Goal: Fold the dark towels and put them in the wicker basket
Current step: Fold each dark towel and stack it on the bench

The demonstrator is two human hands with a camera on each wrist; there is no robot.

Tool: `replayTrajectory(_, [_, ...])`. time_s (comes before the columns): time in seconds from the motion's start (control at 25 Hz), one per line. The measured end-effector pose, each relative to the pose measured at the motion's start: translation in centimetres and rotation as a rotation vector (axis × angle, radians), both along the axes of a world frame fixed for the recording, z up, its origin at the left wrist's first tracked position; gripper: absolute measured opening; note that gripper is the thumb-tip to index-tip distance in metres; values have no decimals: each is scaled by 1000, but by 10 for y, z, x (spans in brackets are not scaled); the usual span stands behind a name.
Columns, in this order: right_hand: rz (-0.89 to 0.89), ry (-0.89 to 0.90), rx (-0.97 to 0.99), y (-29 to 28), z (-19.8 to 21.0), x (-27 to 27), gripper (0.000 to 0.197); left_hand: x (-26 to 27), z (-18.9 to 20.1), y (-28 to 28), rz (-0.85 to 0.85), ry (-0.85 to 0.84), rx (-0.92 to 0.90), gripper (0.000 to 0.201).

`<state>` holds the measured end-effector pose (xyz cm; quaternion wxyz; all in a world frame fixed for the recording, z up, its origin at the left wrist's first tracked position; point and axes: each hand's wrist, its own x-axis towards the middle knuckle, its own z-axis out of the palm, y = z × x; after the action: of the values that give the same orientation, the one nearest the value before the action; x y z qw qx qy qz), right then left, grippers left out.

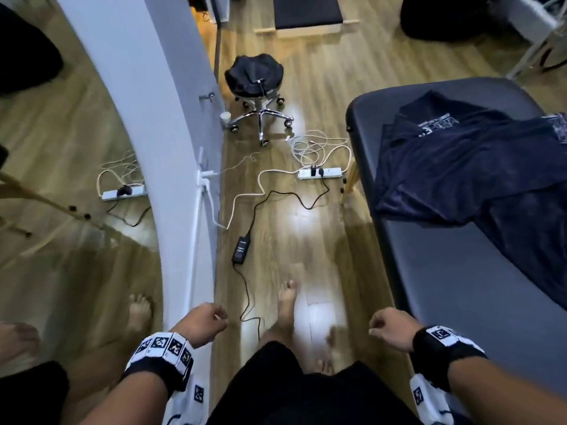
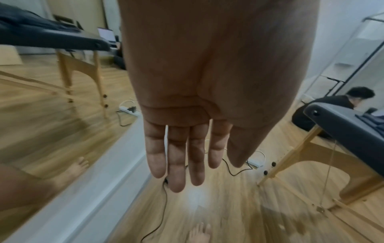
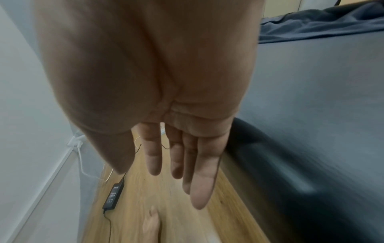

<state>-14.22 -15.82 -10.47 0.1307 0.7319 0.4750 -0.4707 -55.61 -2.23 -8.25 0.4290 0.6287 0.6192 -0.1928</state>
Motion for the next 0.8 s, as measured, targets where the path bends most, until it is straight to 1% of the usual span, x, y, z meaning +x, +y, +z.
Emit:
replayTrajectory(0.04, [-7, 0, -2, 17, 1, 5, 19, 11, -8, 26, -49, 5, 2, 14])
replayTrajectory(0.12, [-81, -6, 30, 50, 11, 15, 23, 35, -20, 83, -196, 9, 12, 20])
replayTrajectory(0.2, [-177, -29, 56, 77, 32, 28, 25, 71, -24, 132, -314, -25, -6, 17])
replayTrajectory(0.28, [-254, -71, 110, 98, 49, 39, 27, 102, -28, 175, -392, -69, -19, 11])
replayTrajectory(0.44, [-471, -183, 221, 124, 77, 60, 28, 179, -43, 261, -568, -16, 2, 5])
replayTrajectory(0.48, [-523, -204, 231, 128, 82, 65, 27, 202, -40, 275, -593, -28, 14, 3])
replayTrajectory(0.56, [-610, -244, 274, 140, 85, 75, 26, 249, -29, 295, -647, -110, 65, 6])
replayTrajectory(0.6, [-623, -256, 299, 147, 84, 79, 28, 269, -25, 300, -688, -142, 78, 5])
replayTrajectory(0.68, [-613, -275, 334, 163, 78, 87, 35, 313, -10, 306, -759, -208, 97, 3])
replayTrajectory(0.8, [-579, -306, 332, 201, 72, 98, 44, 366, 10, 303, -862, -268, 85, 16])
